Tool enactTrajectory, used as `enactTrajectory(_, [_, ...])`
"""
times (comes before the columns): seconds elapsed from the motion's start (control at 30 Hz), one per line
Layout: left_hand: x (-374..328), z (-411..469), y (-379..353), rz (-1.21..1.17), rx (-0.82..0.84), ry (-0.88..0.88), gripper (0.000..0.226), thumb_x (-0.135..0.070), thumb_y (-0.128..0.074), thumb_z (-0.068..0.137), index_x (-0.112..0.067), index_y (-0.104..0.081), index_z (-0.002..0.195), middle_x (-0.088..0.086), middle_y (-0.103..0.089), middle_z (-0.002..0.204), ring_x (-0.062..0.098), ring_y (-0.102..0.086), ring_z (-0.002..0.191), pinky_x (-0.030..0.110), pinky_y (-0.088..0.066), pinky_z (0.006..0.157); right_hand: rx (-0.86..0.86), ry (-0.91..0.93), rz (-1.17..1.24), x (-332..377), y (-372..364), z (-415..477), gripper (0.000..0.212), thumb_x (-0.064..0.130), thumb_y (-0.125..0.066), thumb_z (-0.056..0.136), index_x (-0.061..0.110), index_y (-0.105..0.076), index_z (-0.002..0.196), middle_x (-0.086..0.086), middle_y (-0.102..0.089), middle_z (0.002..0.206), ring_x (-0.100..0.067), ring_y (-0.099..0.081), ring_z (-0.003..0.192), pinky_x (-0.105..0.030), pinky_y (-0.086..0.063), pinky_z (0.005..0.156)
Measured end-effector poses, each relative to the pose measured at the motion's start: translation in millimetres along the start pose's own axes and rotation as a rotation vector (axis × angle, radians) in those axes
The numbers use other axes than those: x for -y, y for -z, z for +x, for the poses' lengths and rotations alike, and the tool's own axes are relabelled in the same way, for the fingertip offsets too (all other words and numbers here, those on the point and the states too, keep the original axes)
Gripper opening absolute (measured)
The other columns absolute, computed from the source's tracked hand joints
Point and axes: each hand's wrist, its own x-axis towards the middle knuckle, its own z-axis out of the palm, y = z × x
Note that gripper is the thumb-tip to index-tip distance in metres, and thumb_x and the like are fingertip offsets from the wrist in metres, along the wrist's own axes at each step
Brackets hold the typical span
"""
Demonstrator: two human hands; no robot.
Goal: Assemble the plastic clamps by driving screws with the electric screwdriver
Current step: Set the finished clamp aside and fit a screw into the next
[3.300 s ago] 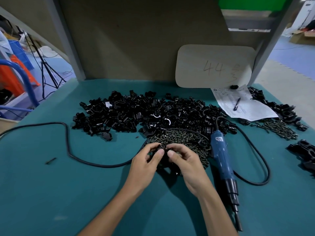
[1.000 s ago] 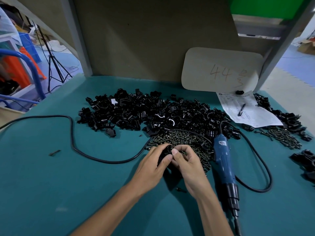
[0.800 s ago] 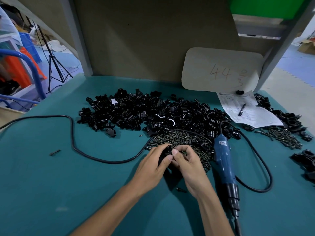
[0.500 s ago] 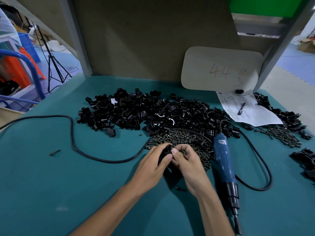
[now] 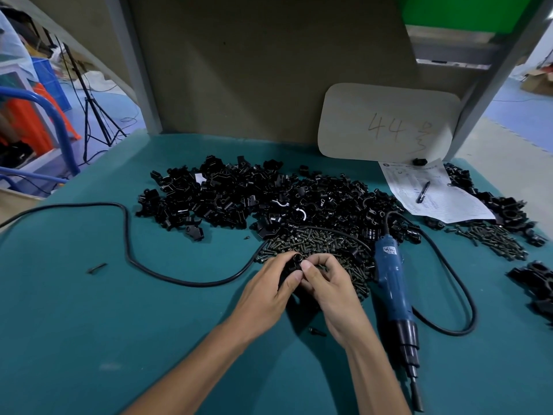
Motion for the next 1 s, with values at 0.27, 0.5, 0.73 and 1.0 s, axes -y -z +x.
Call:
enactTrajectory(0.27, [-1,1,1,-0.079,-0.002,0.035,0.067,-0.071,-0.032,0.096,-0.032,-0.035,0.150,-0.011,-0.046,0.151,0.005,-0.042,0.138,0.037,-0.039,0.113,-0.069,0.146,-0.444,22,5,-7,0.009,0.024,-0.061,0.102,0.029,-0.067,0.107,0.013,-0.072,0.101,-0.003,-0.067,0.099,-0.028,-0.054,0.093])
enactTrajectory(0.5, [-1,2,-1,-0.080,0.000,0.055,0.064,-0.067,-0.032,0.099,-0.035,-0.028,0.154,-0.014,-0.035,0.158,-0.001,-0.030,0.140,0.025,-0.027,0.110,0.253,0.107,-1.320,23,19,-61,0.018,0.043,-0.068,0.094,0.028,-0.065,0.105,0.017,-0.054,0.092,-0.004,-0.055,0.088,-0.026,-0.047,0.080])
enactTrajectory(0.73, [-2,1,-1,-0.063,-0.014,0.038,0.063,-0.065,-0.032,0.100,-0.034,-0.027,0.155,-0.013,-0.033,0.159,-0.002,-0.028,0.140,0.026,-0.026,0.111,-0.002,0.173,-0.986,29,30,-55,0.005,0.025,-0.061,0.101,0.030,-0.063,0.101,0.014,-0.067,0.089,-0.003,-0.064,0.090,-0.023,-0.053,0.080])
enactTrajectory(1.0, [0,0,-2,-0.062,-0.016,0.014,0.057,-0.066,-0.033,0.101,-0.035,-0.034,0.149,-0.010,-0.047,0.149,0.009,-0.044,0.137,0.044,-0.043,0.110,-0.109,0.165,-0.426,40,9,-18,0.014,0.014,-0.065,0.099,0.024,-0.072,0.105,0.006,-0.076,0.095,-0.014,-0.075,0.088,-0.030,-0.060,0.082])
